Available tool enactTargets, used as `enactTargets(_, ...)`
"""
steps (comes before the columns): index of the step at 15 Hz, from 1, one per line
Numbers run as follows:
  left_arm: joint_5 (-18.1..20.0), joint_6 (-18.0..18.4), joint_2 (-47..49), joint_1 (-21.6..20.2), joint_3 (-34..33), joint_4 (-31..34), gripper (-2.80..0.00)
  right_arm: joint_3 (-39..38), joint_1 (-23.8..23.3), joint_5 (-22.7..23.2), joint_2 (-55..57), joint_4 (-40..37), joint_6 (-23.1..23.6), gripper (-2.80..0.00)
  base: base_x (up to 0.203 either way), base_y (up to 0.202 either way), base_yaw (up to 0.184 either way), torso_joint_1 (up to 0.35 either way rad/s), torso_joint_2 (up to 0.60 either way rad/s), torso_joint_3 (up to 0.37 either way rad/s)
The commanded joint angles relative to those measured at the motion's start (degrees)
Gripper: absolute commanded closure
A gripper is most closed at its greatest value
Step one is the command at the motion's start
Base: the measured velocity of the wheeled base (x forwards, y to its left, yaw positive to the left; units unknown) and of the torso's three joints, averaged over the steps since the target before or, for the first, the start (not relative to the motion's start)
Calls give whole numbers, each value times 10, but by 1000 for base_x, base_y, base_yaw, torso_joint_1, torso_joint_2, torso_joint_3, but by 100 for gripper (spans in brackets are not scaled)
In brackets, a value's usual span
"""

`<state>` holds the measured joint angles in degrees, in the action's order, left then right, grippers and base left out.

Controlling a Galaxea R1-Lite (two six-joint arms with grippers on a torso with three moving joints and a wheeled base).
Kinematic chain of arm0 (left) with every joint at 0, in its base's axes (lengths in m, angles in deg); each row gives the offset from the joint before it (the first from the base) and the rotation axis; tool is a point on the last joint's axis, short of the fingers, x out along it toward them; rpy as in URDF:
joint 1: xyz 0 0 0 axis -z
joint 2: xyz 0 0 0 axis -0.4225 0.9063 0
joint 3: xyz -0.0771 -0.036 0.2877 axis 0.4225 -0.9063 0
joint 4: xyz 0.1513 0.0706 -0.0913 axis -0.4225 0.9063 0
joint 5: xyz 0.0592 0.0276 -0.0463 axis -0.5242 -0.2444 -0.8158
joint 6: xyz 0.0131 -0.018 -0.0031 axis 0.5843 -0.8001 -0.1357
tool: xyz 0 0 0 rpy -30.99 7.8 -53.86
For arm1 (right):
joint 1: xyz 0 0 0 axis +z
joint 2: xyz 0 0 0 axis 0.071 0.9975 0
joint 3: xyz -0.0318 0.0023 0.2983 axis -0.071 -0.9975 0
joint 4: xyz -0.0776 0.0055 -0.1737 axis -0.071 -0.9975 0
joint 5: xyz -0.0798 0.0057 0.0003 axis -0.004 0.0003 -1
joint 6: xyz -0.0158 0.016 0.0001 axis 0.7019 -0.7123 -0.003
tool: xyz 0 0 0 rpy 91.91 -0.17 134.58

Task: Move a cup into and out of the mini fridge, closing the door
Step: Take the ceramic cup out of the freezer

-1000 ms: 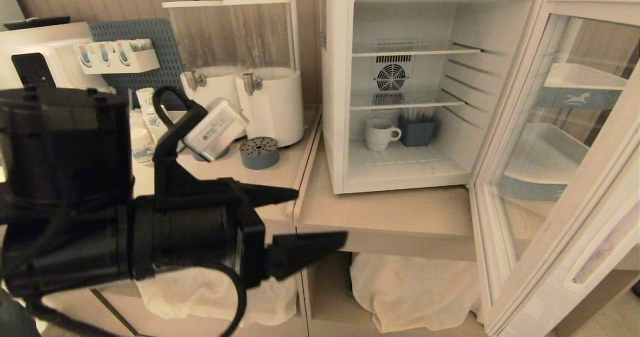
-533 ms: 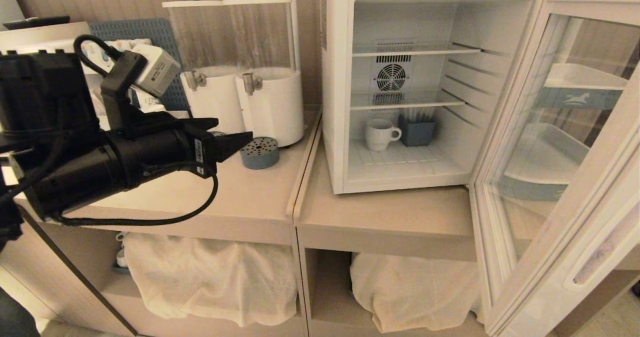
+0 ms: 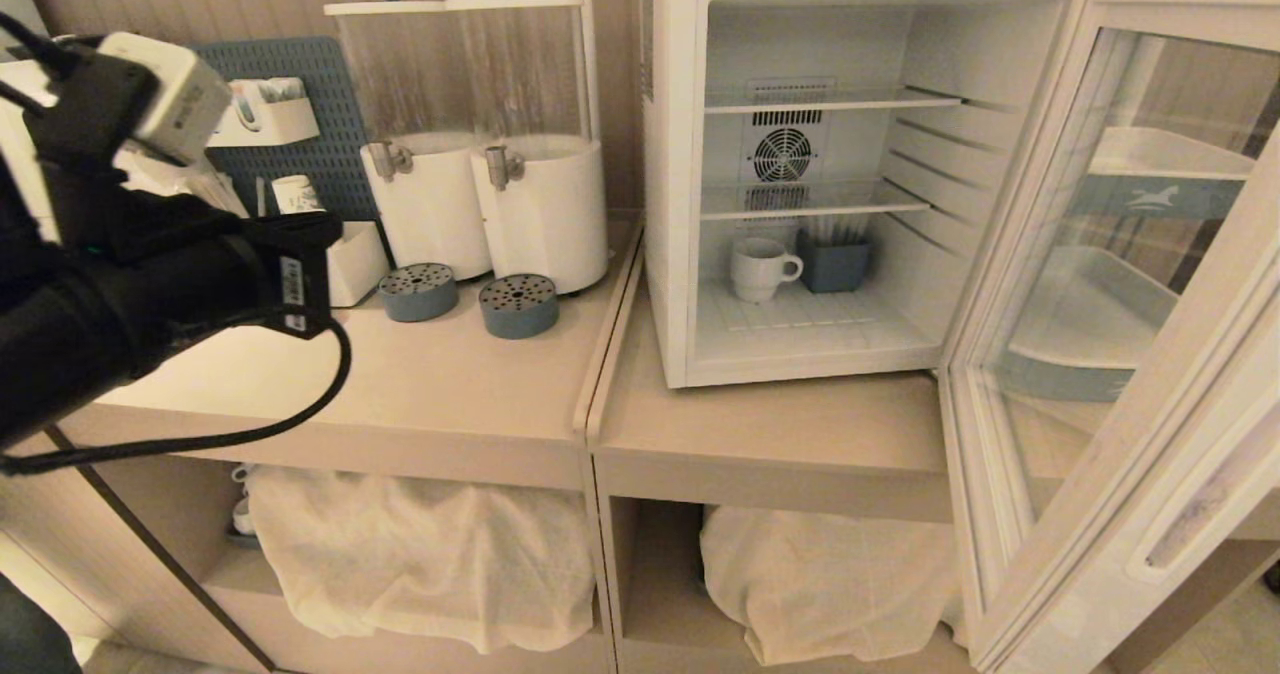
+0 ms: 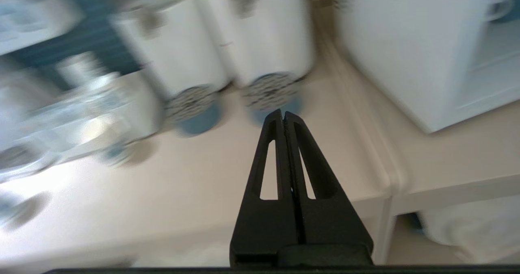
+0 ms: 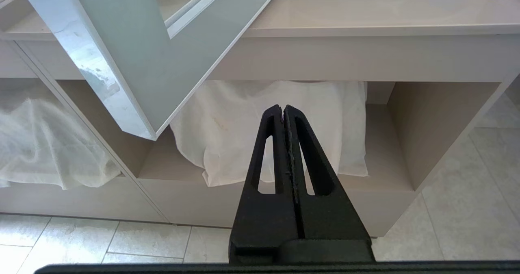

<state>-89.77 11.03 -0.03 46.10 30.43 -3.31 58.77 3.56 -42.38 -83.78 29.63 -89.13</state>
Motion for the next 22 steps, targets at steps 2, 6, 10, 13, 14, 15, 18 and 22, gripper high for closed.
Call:
enactTargets(2, -39, 5, -106, 0, -13, 46, 0, 0, 0, 0, 0, -1, 0, 0, 0, 0, 0, 0, 0, 0)
enactTargets(6, -105, 2, -311, -4, -36, 205, 0, 0, 1, 0, 1, -1, 0, 0, 0, 0, 0, 0, 0, 0)
enactTargets(10, -133, -25, -504, -126, -72, 383, 0, 0, 0, 0, 1, -1, 0, 0, 0, 0, 0, 0, 0, 0)
enactTargets(13, -31, -47, -614, -205, -87, 489, 0, 0, 0, 0, 1, -1, 0, 0, 0, 0, 0, 0, 0, 0)
enactTargets(14, 10, -55, -651, -208, -95, 506, 0, 0, 0, 0, 1, -1, 0, 0, 0, 0, 0, 0, 0, 0)
enactTargets(15, 54, -62, -696, -210, -118, 514, 0, 0, 0, 0, 0, -1, 0, 0, 0, 0, 0, 0, 0, 0)
enactTargets(18, 109, -115, -735, -212, -247, 449, 0, 0, 1, 0, 1, -1, -1, 0, 0, 0, 0, 0, 0, 0)
enactTargets(22, 117, -106, -735, -213, -481, 204, 0, -1, 0, 0, 1, -1, -1, 0, 0, 0, 0, 0, 0, 0)
